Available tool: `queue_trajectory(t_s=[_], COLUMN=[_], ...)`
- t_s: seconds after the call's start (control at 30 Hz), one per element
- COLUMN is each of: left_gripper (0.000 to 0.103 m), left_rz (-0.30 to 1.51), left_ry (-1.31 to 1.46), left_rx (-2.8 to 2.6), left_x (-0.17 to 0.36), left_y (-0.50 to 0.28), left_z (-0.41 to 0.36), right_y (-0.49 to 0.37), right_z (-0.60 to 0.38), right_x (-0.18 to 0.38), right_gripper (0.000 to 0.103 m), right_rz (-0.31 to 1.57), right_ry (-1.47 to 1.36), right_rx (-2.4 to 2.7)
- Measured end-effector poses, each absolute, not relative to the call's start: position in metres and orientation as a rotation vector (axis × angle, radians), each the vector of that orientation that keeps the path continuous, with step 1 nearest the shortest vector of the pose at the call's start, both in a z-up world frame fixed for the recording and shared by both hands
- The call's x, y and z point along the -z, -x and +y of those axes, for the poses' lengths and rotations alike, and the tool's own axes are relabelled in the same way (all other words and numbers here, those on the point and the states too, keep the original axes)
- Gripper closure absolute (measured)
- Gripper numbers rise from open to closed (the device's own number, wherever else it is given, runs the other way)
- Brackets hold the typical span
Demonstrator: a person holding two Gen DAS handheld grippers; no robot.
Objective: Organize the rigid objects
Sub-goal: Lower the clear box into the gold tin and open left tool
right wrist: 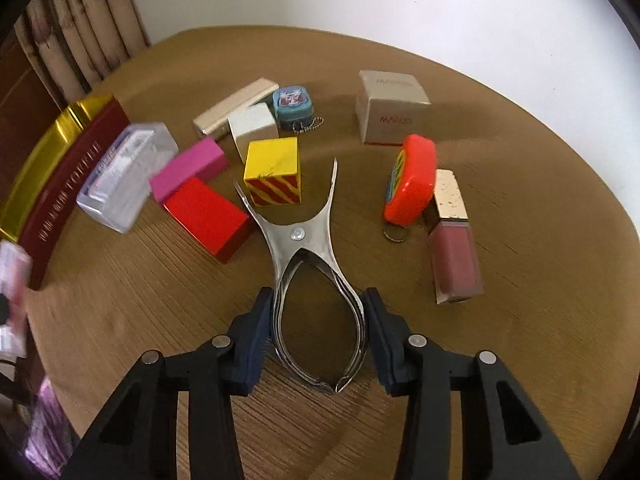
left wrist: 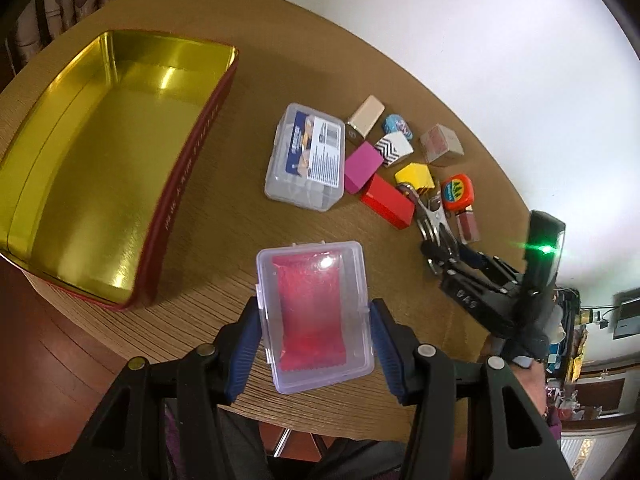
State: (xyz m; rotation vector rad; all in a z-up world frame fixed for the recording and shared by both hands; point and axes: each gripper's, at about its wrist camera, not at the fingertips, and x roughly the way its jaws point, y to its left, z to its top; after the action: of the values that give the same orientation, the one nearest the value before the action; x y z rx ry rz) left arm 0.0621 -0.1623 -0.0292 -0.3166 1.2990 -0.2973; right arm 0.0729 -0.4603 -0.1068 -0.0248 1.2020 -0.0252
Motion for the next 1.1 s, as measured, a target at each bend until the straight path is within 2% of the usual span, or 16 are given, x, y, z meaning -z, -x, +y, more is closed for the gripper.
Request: queue_trajectory(t_s=[0.5,0.83,1.1], left_gripper=[0.048,0.048,0.048], left_rz=[1.159,1.189,1.169], left_ry=[0.317,0.261,0.121], left_rx=[0.130,-0.014,-0.024], left_x=[-0.027,0.009,0.031], left_y=[-0.098,-0.175,-0.208], left_z=[-0.078,-0.027,-0.042], right_y=[-0.014,-0.002,0.004], right_z=[-0.485,-0.482,-0.484], right_x=[0.088,0.061,0.055], right_gripper=[0.062,0.062,0.062], right_rz=[1.116,1.051,1.063], right_ry=[-0.275,-0.378,-0.397], right_rx=[0.004,0.002,0.008])
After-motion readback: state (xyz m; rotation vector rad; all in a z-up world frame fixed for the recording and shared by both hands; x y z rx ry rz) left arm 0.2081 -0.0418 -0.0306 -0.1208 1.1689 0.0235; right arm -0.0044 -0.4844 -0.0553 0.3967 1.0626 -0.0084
